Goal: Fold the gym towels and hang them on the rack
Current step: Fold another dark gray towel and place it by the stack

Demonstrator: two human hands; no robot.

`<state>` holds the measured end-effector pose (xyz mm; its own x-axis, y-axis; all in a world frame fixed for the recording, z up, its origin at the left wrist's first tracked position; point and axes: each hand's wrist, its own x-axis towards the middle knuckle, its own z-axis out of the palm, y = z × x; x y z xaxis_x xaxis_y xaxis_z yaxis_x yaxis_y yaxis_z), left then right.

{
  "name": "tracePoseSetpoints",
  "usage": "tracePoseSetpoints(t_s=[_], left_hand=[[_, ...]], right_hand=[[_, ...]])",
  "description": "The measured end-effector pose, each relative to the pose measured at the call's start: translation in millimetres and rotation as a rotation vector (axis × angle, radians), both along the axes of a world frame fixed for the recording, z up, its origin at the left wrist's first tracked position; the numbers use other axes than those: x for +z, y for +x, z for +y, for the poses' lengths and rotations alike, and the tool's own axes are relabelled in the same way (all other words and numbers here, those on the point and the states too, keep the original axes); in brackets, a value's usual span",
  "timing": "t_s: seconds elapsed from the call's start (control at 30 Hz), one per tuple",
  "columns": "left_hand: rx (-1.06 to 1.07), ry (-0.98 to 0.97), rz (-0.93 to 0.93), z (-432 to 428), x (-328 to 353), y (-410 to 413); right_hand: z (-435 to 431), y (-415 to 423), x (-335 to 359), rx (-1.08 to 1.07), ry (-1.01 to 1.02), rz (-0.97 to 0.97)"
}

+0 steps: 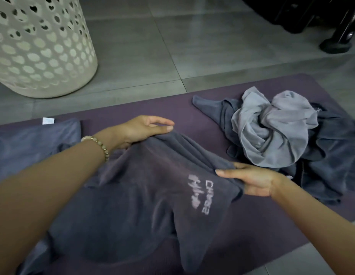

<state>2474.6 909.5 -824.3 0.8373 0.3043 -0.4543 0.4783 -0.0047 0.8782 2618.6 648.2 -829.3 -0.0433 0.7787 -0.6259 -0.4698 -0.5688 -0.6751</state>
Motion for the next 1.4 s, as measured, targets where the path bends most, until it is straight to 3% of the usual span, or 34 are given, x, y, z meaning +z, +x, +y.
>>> tracePoseSetpoints(t_s=[0.1, 0.2, 0.3, 0.37, 0.43, 0.57, 0.67, 0.8, 0.9, 1.03, 1.13, 1.4], left_hand=[[0.132, 0.033, -0.06, -7.4, -1.5, 17.5], [0.311, 0.252, -0.131, 1.2, -7.7, 44.6], [0.271, 0.564, 0.046, -8.9, -24.6, 54.6], [0.14, 0.755, 0.106, -36.5, -46.2, 45.7], [-0.025, 0.841, 0.082, -72.2, -72.3, 27.0], [-0.274, 0.831, 0.158, -131.6, -116.5, -6.9], [-0.34, 0.801, 0.266, -149.2, -144.5, -18.3], [-0.347, 0.842, 0.318, -157.1, -152.3, -17.3], [-0.349, 0.858, 0.321, -157.3, -151.3, -16.8], [-0.33, 0.851, 0.299, -161.7, -152.1, -19.0], [-0.299, 0.855, 0.276, -173.5, -151.9, -16.9], [-0.312, 0.871, 0.204, -216.4, -158.1, -22.4]], right_hand=[[2.4, 15.1, 9.0, -0.194, 0.009, 0.053], [18.4, 37.8, 1.8, -0.483, 0.059, 0.027], [17.5, 52.5, -34.6, -0.631, -0.016, -0.248], [-1.7, 49.2, -72.8, -0.539, -0.165, -0.525], [-27.1, 38.2, -106.3, -0.463, -0.278, -0.628], [-55.3, 25.4, -129.8, -0.568, -0.353, -0.757], [-59.7, 27.1, -132.4, -0.477, -0.383, -0.804], [-68.8, 13.3, -112.5, -0.222, -0.372, -0.583], [-88.6, 0.3, -103.6, -0.184, -0.271, -0.462], [-110.5, -15.6, -107.6, -0.621, -0.193, -0.35], [-117.4, -18.5, -116.5, -0.866, -0.219, -0.464], [-148.4, -2.4, -128.1, -1.045, -0.241, -0.831]])
